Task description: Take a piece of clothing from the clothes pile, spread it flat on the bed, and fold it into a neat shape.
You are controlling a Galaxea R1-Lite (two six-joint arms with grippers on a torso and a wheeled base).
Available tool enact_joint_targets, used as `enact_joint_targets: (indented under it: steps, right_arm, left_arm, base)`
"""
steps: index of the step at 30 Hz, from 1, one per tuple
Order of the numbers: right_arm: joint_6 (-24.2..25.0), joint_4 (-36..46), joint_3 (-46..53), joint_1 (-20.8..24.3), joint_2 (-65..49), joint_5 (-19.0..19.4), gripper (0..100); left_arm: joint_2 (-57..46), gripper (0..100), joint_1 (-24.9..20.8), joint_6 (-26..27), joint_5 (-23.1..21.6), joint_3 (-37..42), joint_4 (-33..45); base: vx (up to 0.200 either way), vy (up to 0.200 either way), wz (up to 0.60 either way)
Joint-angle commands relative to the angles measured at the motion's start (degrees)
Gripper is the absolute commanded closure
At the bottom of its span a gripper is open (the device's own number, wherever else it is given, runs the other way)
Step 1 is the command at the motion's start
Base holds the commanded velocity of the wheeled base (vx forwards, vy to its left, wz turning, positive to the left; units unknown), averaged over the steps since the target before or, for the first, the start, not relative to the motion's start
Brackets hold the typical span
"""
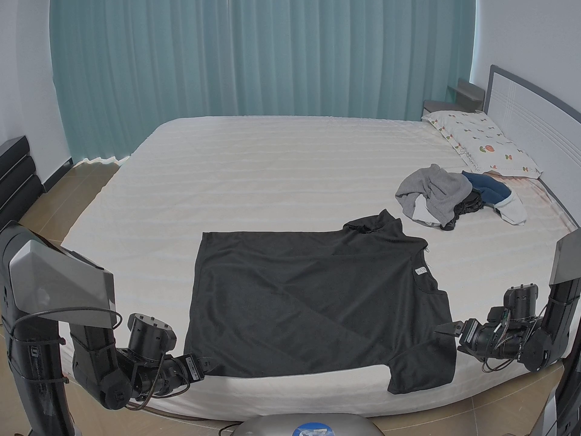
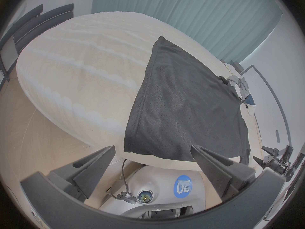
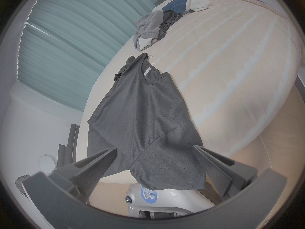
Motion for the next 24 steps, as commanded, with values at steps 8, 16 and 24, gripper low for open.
enact_joint_targets:
  steps: [8,16,24]
  right_arm:
    - [-3.23,-0.01,1.1,-0.6,0.28,-0.07,0]
    - [-7.01,-0.01,2.24,-0.95,1.59,-0.16,0]
    - [-8.32,-0.01,3.04,-0.95,2.03,-0.25,0]
  left_arm:
    - [5.27,100,-1.9,3.38,3.97,0.81,-5.36]
    - [4.92,100,1.26,4.87,4.67,3.89,-6.68]
    - [3.25,100,3.37,7.51,4.76,5.65,-6.59]
  base:
    - [0.0,0.0,0.0]
    - [0.0,0.0,0.0]
    - [0.0,0.0,0.0]
